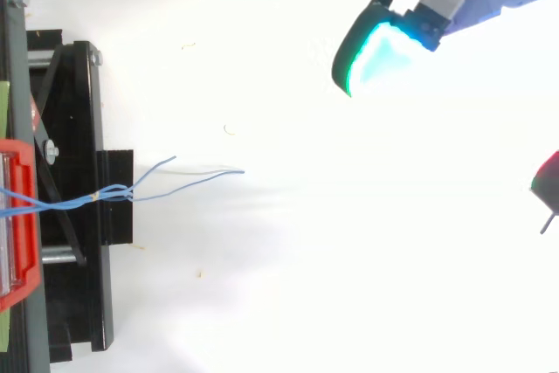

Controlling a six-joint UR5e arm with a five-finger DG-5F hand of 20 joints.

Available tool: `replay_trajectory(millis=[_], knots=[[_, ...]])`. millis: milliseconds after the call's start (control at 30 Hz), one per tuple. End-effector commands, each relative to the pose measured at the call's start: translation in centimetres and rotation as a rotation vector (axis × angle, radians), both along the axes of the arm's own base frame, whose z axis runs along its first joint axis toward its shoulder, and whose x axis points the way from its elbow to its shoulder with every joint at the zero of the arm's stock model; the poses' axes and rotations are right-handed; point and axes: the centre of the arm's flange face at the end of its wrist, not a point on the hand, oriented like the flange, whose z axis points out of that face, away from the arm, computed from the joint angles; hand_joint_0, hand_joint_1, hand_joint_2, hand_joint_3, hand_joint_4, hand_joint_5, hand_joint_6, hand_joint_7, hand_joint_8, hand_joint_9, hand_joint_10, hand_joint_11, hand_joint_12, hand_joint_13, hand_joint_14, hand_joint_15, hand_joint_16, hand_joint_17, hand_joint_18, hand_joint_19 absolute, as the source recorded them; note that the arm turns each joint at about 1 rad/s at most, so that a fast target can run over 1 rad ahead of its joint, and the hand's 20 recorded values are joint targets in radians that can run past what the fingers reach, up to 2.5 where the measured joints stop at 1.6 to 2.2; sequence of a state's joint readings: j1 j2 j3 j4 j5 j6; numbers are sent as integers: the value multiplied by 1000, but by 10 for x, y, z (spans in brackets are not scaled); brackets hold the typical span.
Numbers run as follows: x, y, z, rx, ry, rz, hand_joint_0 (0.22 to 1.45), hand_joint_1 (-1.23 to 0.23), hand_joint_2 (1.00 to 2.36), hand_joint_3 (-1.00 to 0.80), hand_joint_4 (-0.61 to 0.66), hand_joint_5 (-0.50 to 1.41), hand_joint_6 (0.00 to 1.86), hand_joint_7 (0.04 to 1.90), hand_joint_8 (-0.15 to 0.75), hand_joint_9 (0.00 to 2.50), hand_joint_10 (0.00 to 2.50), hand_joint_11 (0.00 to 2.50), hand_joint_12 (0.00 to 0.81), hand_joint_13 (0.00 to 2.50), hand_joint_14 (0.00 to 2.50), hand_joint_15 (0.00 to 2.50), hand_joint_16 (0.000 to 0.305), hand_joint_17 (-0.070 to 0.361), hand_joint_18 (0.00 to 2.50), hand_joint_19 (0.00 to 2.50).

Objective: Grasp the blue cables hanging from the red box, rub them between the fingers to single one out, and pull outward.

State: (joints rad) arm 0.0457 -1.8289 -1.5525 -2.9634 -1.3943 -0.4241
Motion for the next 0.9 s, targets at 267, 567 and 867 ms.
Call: replay_trajectory(millis=[267,567,867], knots=[[42,15,-65,-130,0,-22,506,-676,1000,-500,267,-176,502,792,286,531,5,137,427,497,13,367,56,125,344,495],[68,24,-102,-108,-60,-117,500,-659,1000,-500,266,-172,502,803,284,533,5,147,428,492,14,379,56,126,333,511],[115,53,-148,-21,-70,-91,497,-635,1000,-500,272,-172,502,799,288,521,4,128,423,470,14,373,56,126,316,520]])
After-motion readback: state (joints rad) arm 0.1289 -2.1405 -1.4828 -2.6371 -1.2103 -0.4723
